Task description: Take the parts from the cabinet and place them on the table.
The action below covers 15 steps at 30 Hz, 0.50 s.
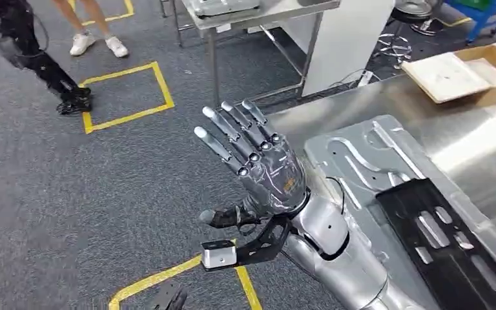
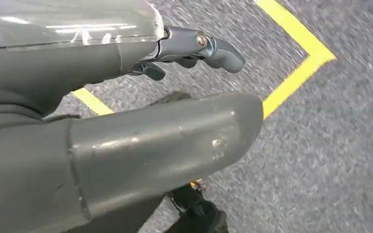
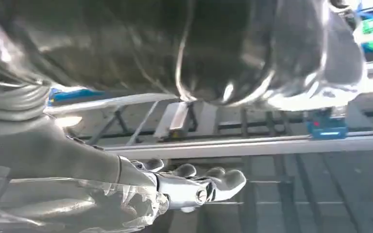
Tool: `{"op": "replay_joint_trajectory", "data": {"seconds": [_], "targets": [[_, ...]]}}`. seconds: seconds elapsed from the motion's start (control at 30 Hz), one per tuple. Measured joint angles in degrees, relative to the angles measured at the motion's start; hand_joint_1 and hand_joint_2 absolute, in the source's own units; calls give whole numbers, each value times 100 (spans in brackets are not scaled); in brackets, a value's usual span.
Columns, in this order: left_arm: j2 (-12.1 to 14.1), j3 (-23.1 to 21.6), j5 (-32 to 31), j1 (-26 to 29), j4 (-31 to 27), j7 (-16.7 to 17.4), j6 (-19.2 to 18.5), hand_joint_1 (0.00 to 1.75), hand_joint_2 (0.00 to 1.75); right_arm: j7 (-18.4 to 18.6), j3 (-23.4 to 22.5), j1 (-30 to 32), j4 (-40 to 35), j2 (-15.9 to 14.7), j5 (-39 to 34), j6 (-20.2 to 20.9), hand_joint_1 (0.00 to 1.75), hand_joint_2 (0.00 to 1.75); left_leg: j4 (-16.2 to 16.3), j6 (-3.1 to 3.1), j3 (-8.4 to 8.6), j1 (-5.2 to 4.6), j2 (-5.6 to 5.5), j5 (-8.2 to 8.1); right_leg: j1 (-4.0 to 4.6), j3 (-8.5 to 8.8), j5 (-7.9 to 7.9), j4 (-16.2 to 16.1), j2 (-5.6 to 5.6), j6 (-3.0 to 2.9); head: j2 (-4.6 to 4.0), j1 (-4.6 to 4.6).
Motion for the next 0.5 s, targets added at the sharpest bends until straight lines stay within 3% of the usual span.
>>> {"op": "replay_joint_trajectory", "data": {"seconds": [0.03,0.1,0.13,0.17,0.2,0.23,0.27,0.3,0.33,0.43,0.47,0.5], "targets": [[-2,0,0,-15,0,0,0,0,0,0,-4,1,-9,0,0,-11,0,0,-1,39,-5,3,-53,12,-15,-172,-223,373,241,0,0,2],[-2,2,0,-31,0,2,0,0,0,0,-7,19,0,-13,0,-7,0,0,1,64,-17,-3,-192,19,-16,-619,-589,1256,395,13,0,2],[-2,2,0,-23,0,2,0,0,0,0,-7,25,4,-13,0,-7,0,0,5,66,-18,-9,-271,20,-16,-793,-635,1550,409,14,0,2],[0,2,0,-12,0,4,0,0,0,0,-7,28,4,-15,0,-7,0,0,6,66,-14,-13,-355,20,-16,-832,-527,1558,411,8,0,2],[0,4,2,-8,0,4,0,0,0,0,-7,26,4,-15,0,-7,0,0,10,65,-8,-15,-439,21,-16,-745,-293,1309,420,-8,0,2],[0,4,2,-11,0,7,0,0,0,0,-7,23,4,-13,0,-7,0,0,16,63,2,-18,-530,22,-15,-552,3,858,463,-42,0,2],[-4,4,2,-16,0,7,0,0,0,0,-7,17,4,-13,0,-4,0,0,20,61,12,-20,-606,22,-11,-332,271,362,600,-83,0,2],[-26,4,2,-12,0,7,0,0,0,0,-7,5,4,-15,0,-4,0,0,20,56,-3,-2,-669,23,-20,-189,372,-22,884,-141,0,2],[-33,7,4,-35,0,7,0,0,0,2,-7,6,4,-13,0,0,0,0,53,6,-42,-36,-736,31,-40,-150,354,-127,1005,-170,0,-2],[-31,7,2,-20,0,9,0,0,0,2,-4,-20,7,-11,2,4,0,0,-4,-130,-101,51,-933,91,13,-143,342,-164,830,-166,0,11],[-26,7,2,-13,0,9,0,0,0,2,-4,-24,7,-2,0,7,0,0,-6,-165,-101,8,-960,91,-71,-87,389,-270,749,-192,0,13],[-24,7,2,1,0,9,0,0,0,2,-2,-30,7,2,2,7,0,0,95,-174,-133,-14,-624,21,-60,-27,410,-328,642,-203,0,11]]}}
